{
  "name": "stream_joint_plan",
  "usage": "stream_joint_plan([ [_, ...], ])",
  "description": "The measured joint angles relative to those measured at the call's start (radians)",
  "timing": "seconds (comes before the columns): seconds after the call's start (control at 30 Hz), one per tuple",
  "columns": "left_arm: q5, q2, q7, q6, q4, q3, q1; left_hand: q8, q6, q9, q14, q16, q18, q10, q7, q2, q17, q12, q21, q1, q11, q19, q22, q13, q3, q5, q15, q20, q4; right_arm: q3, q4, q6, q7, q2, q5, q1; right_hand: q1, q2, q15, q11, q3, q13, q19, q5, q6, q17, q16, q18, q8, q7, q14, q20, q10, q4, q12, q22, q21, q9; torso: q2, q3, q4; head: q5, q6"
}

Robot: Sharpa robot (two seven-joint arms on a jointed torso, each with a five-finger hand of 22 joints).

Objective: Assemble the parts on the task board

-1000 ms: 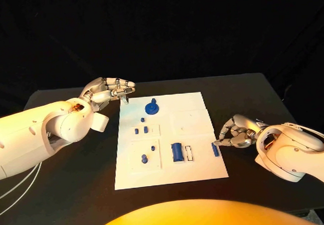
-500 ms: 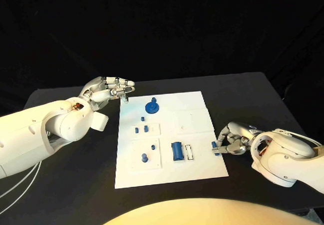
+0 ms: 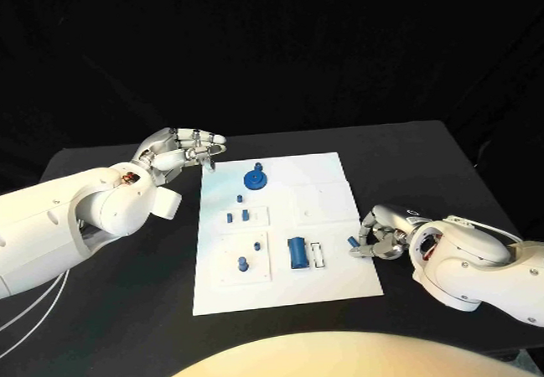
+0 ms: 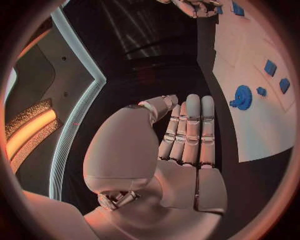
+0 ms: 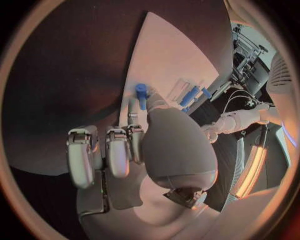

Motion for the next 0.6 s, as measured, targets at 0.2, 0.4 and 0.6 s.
stream_joint_plan([
  [0.2,0.0,0.0,0.0,0.0,0.0,0.0,0.0,0.0,0.0,0.0,0.0,0.0,0.0,0.0,0.0,0.0,0.0,0.0,0.0,0.0,0.0,0.0,0.0,0.0,0.0,0.0,0.0,0.0,0.0,0.002,0.003,0.012,-0.003,0.013,-0.03,0.001,0.096,-0.034,-0.006,-0.002,0.071,0.0,0.0,0.123,0.006,0.0,0.0,0.0,-0.029,-0.01,0.002,-0.008,-0.002,0.013,0.0,0.0,0.0,-0.001,0.0,-0.0005,0.0,0.0,0.0],
  [0.4,0.0,-0.001,0.0,0.0,0.001,0.0,0.0,0.0,0.0,0.0,0.0,0.0,0.0,0.0,0.0,0.0,0.0,0.004,0.0,0.0,0.0,0.0,0.0,0.0,0.0,0.0,0.0,0.0,0.0,0.002,0.013,0.016,-0.01,0.015,-0.052,0.0,0.117,-0.055,-0.006,-0.002,0.135,0.0,0.0,0.187,0.015,0.0,0.0,0.0,-0.016,-0.008,0.002,-0.008,-0.002,0.077,0.0,0.0,0.0,-0.082,-0.001,-0.0002,0.0,0.001,0.001],
  [0.6,0.0,-0.001,0.0,0.0,0.001,0.0,0.0,0.0,0.0,0.0,0.0,0.0,0.0,0.0,0.0,0.0,0.0,0.004,0.0,0.0,0.0,0.0,0.0,0.0,0.0,0.0,0.0,0.0,0.0,-0.005,0.047,-0.001,-0.024,0.006,-0.034,0.002,0.068,-0.076,-0.006,-0.002,0.223,0.0,0.0,0.224,0.014,0.0,0.0,0.0,-0.013,-0.008,0.002,-0.007,-0.002,0.041,0.0,0.0,0.0,-0.156,-0.001,-0.0003,0.0,0.001,0.001],
])
